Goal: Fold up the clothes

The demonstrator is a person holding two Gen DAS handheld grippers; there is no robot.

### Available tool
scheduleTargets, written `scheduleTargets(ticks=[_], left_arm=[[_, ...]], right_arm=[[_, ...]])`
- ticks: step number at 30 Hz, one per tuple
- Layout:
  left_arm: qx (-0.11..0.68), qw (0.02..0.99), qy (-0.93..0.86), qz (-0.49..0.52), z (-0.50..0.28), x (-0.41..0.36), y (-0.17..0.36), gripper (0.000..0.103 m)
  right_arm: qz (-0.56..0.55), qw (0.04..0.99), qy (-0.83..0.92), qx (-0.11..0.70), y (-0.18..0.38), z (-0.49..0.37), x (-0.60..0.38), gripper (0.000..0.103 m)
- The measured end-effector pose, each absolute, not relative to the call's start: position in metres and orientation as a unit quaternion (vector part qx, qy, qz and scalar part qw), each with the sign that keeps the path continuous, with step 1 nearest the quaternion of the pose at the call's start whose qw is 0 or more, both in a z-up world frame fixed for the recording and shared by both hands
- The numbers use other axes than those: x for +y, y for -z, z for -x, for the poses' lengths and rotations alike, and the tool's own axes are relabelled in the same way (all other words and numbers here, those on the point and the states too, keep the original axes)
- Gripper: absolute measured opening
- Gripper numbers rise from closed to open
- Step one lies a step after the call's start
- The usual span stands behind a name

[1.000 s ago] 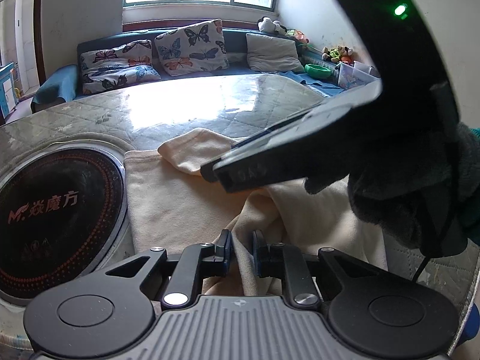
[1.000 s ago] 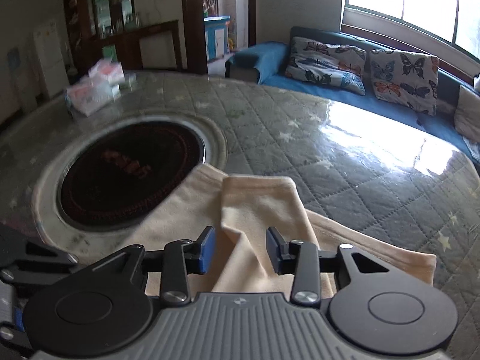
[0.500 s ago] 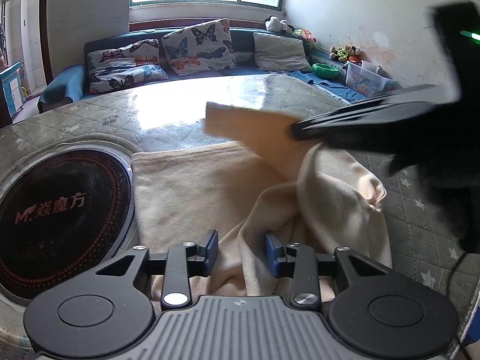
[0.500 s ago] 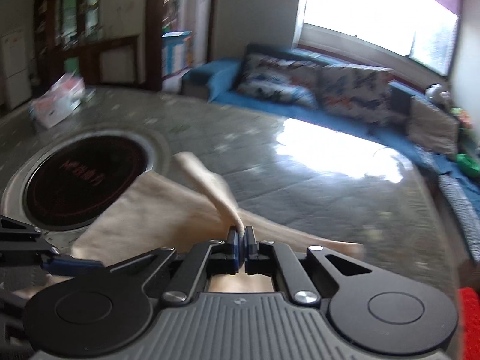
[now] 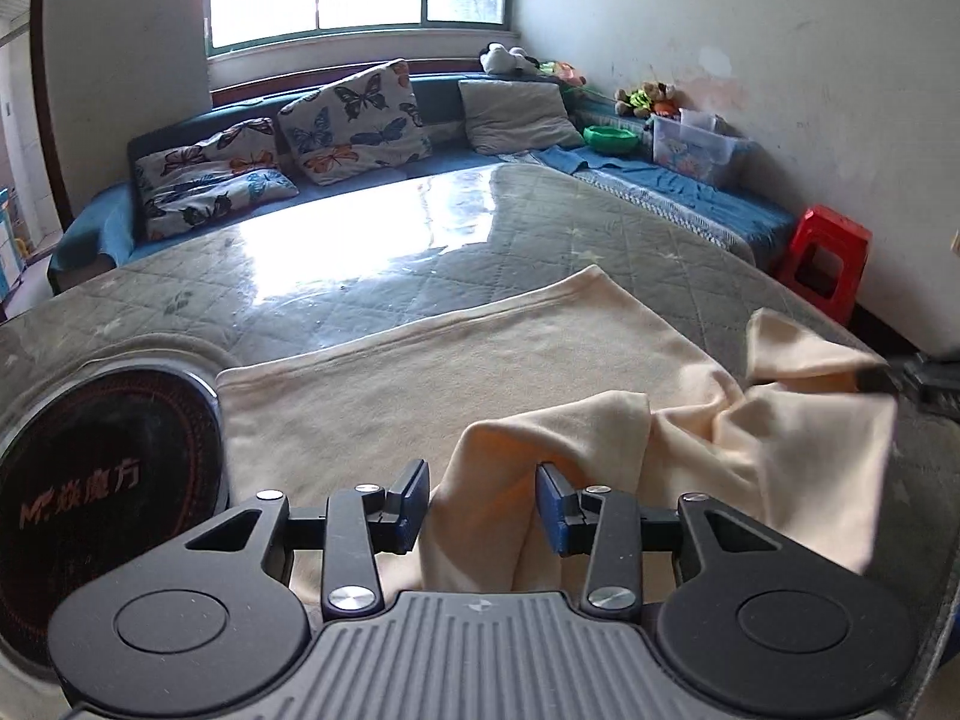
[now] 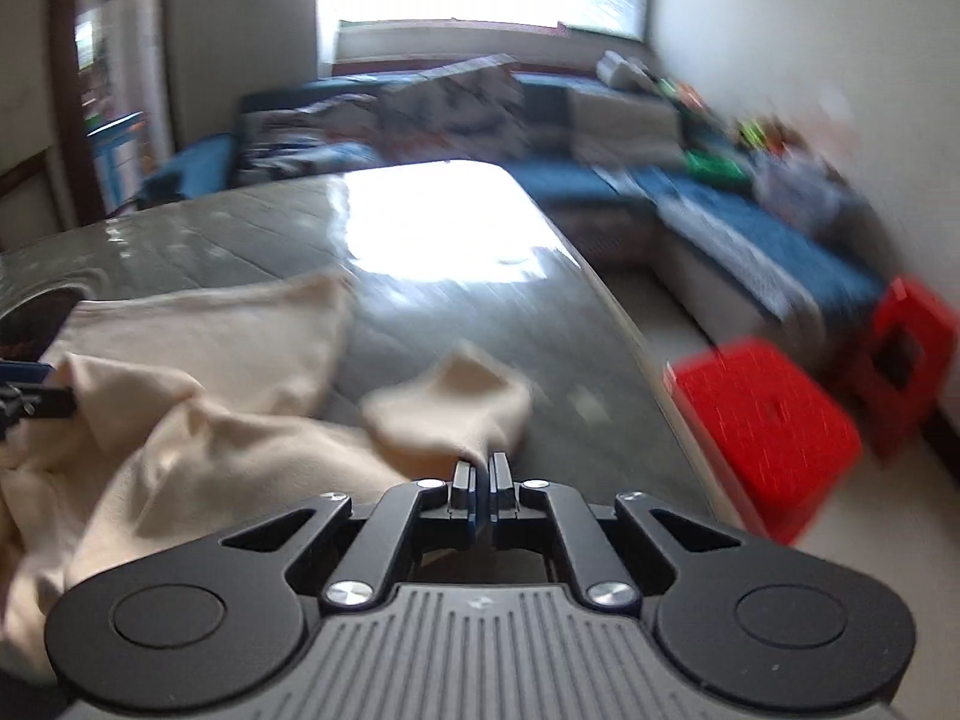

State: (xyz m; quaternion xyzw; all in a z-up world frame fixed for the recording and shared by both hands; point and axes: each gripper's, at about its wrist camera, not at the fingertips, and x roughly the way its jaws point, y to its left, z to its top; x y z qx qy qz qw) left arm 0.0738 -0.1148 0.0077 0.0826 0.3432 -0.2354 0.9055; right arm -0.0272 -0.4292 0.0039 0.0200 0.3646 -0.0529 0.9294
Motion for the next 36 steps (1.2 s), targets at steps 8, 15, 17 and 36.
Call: scheduleTargets(ticks=[8,15,17,36], left_arm=[[0.327,0.908,0.249,-0.086,-0.078,-0.122,-0.003,0.018],[0.276,0.937,0.21,-0.029,-0.062,-0.09,-0.027,0.008],[0.262,0.948,0.182,-0.007,-0.054,-0.071,-0.037,0.007],[0.294,0.94,-0.091,0.148,0.034,0.1,-0.015,0.008]], right_arm=[[-0.057,0.926,0.066,0.368,0.008,0.048,-0.451,0.021],[-0.05,0.925,0.063,0.372,0.008,0.038,-0.443,0.029],[-0.051,0.924,0.064,0.373,0.011,0.039,-0.443,0.031],[-0.046,0.925,0.093,0.365,0.01,0.051,-0.456,0.043]])
